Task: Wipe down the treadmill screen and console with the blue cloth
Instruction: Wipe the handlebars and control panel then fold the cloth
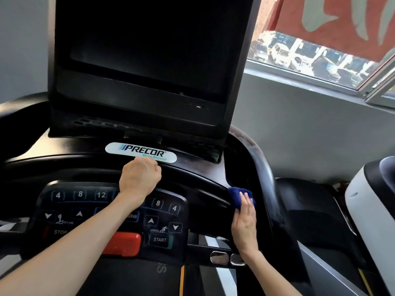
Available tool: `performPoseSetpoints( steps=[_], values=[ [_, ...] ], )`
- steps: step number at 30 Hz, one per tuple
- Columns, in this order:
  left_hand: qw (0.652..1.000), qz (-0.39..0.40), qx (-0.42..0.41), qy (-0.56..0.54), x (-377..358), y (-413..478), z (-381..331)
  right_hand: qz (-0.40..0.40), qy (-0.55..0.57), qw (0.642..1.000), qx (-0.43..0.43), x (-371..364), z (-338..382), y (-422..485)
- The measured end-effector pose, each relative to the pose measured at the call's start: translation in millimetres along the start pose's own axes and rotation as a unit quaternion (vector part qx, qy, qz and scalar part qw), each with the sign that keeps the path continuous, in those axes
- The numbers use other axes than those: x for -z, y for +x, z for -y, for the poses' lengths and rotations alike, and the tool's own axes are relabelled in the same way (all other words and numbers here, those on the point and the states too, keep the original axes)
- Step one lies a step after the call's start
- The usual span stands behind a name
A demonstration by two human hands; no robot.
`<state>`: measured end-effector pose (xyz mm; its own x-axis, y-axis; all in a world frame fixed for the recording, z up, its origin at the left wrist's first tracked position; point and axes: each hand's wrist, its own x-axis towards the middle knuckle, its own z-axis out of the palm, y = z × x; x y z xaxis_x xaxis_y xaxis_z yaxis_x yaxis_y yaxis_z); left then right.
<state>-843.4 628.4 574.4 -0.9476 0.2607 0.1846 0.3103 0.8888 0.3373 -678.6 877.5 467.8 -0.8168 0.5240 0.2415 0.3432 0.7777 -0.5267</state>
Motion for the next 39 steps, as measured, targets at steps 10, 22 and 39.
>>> performPoseSetpoints(
  steps=[10, 22, 39],
  values=[
    [1.000, 0.000, 0.001, 0.005, -1, 0, 0, 0.088, -0.028, 0.992, 0.091, 7, 17, 21],
    [1.000, -0.011, 0.005, -0.021, -3, -1, 1, 0.244, -0.253, 0.871, 0.344, 69, -28, 26],
    [0.999, -0.012, -0.003, -0.032, 0, 0, 2, 0.253, -0.269, 0.914, 0.169, 79, -5, -11]
  ],
)
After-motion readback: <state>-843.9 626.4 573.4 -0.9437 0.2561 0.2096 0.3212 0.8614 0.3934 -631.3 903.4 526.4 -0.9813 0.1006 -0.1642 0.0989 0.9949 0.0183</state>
